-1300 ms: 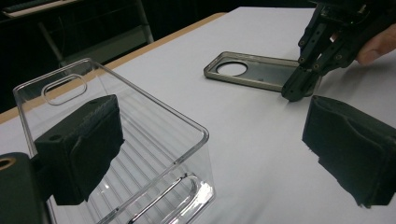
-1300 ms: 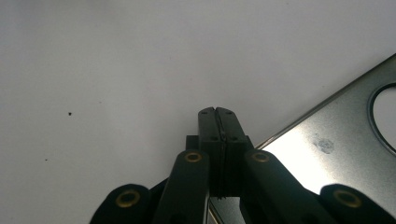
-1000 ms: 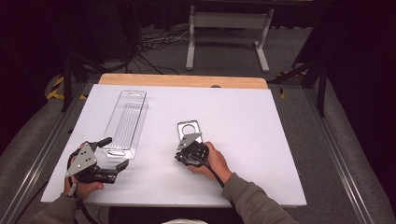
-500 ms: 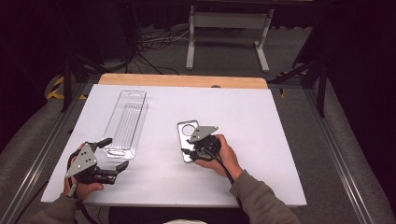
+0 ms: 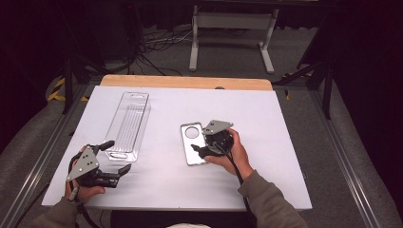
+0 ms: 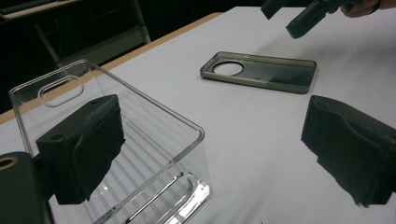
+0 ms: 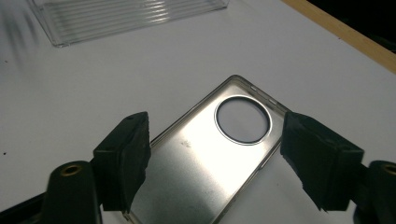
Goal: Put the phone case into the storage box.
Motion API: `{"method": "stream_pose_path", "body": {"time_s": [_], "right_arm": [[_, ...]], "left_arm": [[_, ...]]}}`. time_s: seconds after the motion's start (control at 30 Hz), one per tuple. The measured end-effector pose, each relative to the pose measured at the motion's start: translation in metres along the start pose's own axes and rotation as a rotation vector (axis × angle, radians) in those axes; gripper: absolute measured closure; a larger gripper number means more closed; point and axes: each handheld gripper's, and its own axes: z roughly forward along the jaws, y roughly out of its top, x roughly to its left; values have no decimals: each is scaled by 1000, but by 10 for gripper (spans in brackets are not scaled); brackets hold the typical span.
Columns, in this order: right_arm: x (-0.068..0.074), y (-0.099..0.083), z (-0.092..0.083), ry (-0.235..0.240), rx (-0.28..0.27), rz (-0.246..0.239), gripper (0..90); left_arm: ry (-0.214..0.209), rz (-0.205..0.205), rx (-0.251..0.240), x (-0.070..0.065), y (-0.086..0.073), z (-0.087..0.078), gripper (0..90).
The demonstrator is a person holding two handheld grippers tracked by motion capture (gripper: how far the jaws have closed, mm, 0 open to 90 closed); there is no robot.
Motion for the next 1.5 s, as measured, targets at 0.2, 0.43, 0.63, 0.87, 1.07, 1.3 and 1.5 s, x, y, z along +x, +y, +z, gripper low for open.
{"method": "stream_pose_path", "body": {"time_s": [0.2, 0.43, 0.63, 0.87, 1.07, 1.3, 1.5], "right_arm": [[-6, -3, -9, -57, -26, 9, 166], [-17, -7, -17, -80, 7, 34, 142], [-28, -6, -19, -87, 33, 65, 134], [-45, -3, -17, -109, 61, 92, 134], [-55, 2, -10, -101, 74, 93, 157], [-65, 19, 4, -95, 126, 87, 199], [-77, 30, 34, -61, 230, 118, 233]], "left_arm": [[-1, -1, 0, 0, 0, 0, 62], [0, -3, 0, 0, 0, 0, 62], [1, -10, 1, 0, 0, 2, 62], [3, -11, 5, 0, 0, 4, 62], [3, -5, 12, 0, 0, 4, 62], [2, -11, 7, -1, 0, 5, 62], [-3, -14, 7, -1, -1, 5, 61]]}}
